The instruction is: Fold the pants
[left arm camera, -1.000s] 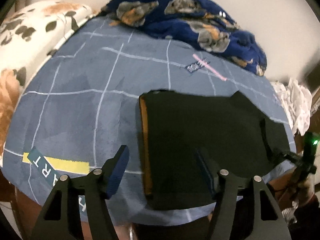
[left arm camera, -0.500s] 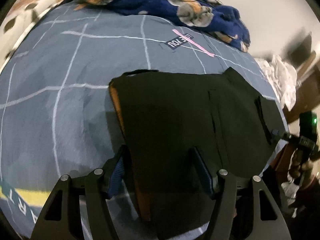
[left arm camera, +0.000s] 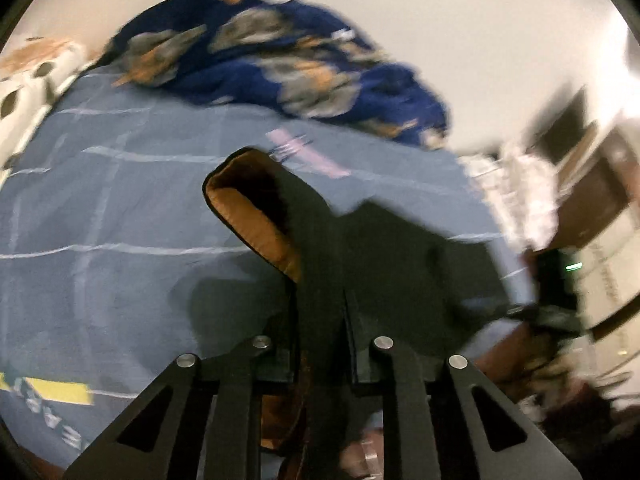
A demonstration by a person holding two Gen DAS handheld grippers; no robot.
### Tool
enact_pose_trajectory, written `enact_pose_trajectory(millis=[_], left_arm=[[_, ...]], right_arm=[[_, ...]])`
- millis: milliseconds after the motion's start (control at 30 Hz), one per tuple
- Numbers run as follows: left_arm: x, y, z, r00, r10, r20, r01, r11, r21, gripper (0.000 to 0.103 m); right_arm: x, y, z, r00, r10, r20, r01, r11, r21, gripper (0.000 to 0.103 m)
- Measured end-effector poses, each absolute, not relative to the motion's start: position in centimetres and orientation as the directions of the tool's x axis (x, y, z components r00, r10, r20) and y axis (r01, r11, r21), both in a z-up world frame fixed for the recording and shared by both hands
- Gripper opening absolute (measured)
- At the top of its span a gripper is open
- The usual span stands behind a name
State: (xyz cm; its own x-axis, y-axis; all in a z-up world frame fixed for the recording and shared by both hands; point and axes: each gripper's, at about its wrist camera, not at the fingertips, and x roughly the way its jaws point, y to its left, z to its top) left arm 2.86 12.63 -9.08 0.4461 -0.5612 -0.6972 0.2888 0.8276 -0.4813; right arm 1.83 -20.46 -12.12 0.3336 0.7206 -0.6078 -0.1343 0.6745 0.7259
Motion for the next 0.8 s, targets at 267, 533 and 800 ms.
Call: enact_pose_trajectory(millis=[267, 533, 800], left_arm=[[2.7, 0.9, -5.4, 0.346, -0.697, -0.628, 0.492, 0.705, -0.511, 0.021], [2.8, -2.4, -7.4, 0.264, -0.751, -0.605, 0.513, 0.641, -0.572, 0.049], [2.7, 0.3, -8.7, 0.311, -0.706, -0.636, 0.454, 0.698, -0.554, 0.065]], right_arm=[[3.3, -21.0, -11.9, 0.344, 0.883, -0.319, -0.060, 0.360, 0.931, 0.076], [4.1, -22.9, -15.4, 0.369, 0.917, -0.151, 0.080, 0.130, 0.988, 0.079], [4.7, -23.6, -16.7, 0.384, 0.902, -0.198, 0.152, 0.150, 0.977, 0.091]])
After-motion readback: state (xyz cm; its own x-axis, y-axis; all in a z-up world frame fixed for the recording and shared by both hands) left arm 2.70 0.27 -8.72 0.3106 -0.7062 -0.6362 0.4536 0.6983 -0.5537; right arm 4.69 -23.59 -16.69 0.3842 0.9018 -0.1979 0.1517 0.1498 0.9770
